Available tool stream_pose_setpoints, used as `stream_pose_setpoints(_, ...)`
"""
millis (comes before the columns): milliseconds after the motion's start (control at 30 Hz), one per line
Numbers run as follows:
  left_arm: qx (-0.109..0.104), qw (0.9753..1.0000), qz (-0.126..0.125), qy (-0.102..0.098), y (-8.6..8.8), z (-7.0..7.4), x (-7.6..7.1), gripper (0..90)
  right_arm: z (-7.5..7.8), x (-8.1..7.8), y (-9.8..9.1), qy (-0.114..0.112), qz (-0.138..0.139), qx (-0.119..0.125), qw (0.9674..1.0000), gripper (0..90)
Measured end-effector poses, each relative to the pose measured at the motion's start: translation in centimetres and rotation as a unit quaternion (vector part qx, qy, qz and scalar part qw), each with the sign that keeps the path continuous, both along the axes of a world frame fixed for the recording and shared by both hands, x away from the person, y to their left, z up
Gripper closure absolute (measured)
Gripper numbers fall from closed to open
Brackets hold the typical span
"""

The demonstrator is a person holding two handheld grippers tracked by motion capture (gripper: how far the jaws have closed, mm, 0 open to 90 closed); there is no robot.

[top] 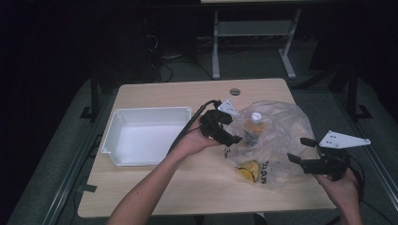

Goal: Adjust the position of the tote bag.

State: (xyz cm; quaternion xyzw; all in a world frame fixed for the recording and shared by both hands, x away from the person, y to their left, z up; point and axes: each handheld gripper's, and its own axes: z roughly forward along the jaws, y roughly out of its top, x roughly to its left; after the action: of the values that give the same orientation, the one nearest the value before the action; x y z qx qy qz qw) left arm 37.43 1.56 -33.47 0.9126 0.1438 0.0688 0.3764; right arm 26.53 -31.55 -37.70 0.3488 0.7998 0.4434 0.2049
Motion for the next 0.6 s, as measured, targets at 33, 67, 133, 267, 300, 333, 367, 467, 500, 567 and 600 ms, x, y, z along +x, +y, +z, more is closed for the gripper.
stream_pose_setpoints(33, 0.006, 1.0, 0.004, 0.004, -0.4, -0.4, 0.5, 25.1, 0.1, -0.1, -0.1, -0.001, -0.001, 0.002, 1.0, 24.2)
stream_pose_setpoints(67, 0.006, 1.0, 0.004, 0.004, -0.4, -0.4, 0.5, 25.1, 0.1, -0.1, -0.1, -0.001, -0.001, 0.002, 1.0, 24.2)
stream_pose_setpoints(133, 0.01, 0.9999, 0.01, 0.007, -0.8, -0.9, 1.0, 25.2, 0.1, 0.0, -0.3, -0.004, -0.001, 0.004, 1.0, 24.4)
stream_pose_setpoints(267, 0.029, 0.9995, 0.008, 0.012, -1.4, -2.2, 1.9, 26.6, 0.0, 0.0, -0.4, -0.002, -0.002, 0.006, 1.0, 24.5)
stream_pose_setpoints(300, 0.029, 0.9993, 0.011, 0.019, -1.6, -2.7, 2.0, 26.7, -0.1, 0.0, -0.4, -0.001, -0.002, 0.005, 1.0, 24.5)
stream_pose_setpoints(333, 0.038, 0.999, 0.01, 0.023, -1.8, -3.1, 2.2, 26.8, -0.2, 0.0, -0.5, 0.001, -0.002, 0.004, 1.0, 24.5)
stream_pose_setpoints(367, 0.039, 0.9988, 0.014, 0.027, -2.0, -3.6, 2.2, 27.4, -0.3, 0.0, -0.5, 0.003, -0.003, 0.002, 1.0, 24.5)
stream_pose_setpoints(467, 0.041, 0.9987, 0.017, 0.023, -2.4, -4.6, 2.4, 28.6, -0.3, 0.0, -0.6, 0.003, -0.005, 0.004, 1.0, 24.5)
stream_pose_setpoints(500, 0.041, 0.9989, 0.016, 0.017, -2.4, -4.8, 2.3, 30.3, -0.2, 0.0, -0.6, 0.003, -0.005, 0.005, 1.0, 24.6)
stream_pose_setpoints(567, 0.032, 0.9991, 0.021, 0.02, -2.3, -5.4, 2.3, 37.0, -0.2, 0.0, -0.7, 0.003, -0.007, 0.005, 1.0, 24.6)
stream_pose_setpoints(600, 0.032, 0.9991, 0.021, 0.02, -2.3, -5.4, 2.3, 39.5, -0.2, 0.0, -0.7, 0.003, -0.007, 0.005, 1.0, 24.6)
